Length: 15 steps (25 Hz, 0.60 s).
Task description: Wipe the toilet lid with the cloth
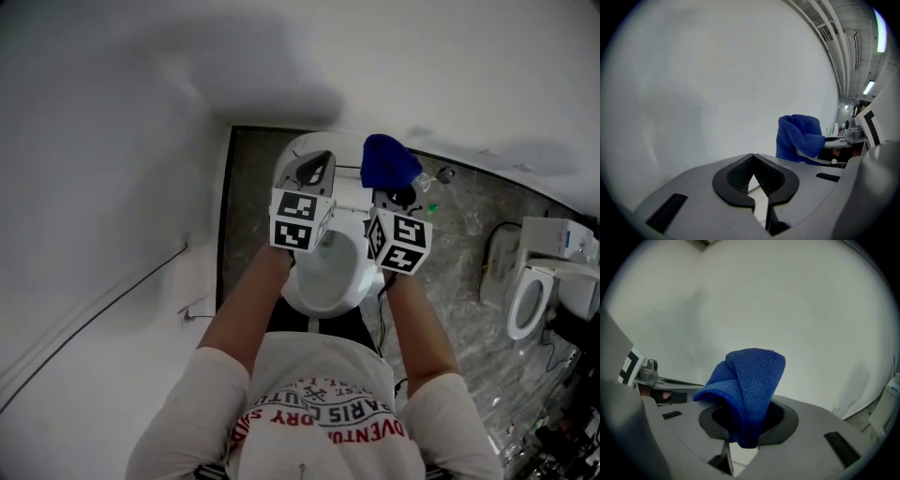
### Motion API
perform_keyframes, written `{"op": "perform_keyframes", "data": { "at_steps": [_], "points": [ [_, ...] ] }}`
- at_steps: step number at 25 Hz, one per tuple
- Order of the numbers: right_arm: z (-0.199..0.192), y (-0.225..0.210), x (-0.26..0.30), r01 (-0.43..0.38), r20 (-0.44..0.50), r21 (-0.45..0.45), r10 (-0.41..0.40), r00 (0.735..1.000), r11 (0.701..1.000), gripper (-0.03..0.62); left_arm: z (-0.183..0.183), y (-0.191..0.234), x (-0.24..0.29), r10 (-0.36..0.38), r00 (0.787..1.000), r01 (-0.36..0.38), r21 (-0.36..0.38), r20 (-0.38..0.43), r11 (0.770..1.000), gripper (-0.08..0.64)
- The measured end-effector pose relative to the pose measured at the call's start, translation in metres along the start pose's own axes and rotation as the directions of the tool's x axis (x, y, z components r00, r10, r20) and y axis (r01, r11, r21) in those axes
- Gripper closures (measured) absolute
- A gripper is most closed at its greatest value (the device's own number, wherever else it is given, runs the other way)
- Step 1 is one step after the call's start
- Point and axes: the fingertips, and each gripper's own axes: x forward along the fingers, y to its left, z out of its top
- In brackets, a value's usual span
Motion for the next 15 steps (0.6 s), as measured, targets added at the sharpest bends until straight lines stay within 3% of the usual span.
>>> {"op": "perform_keyframes", "data": {
  "at_steps": [9, 15],
  "points": [
    [-0.017, 0.013, -0.044, 0.071, 0.057, -0.024, -0.07, 0.996, 0.997, 0.505, -0.018, -0.02, -0.036, -0.033, 0.999, 0.033, 0.001, 0.04, 0.999, 0.554],
    [-0.034, 0.027, -0.081, 0.062, 0.084, 0.012, -0.063, 0.994, 0.998, 0.505, -0.036, -0.036, -0.073, -0.056, 0.997, 0.055, 0.021, 0.053, 0.998, 0.554]
  ]
}}
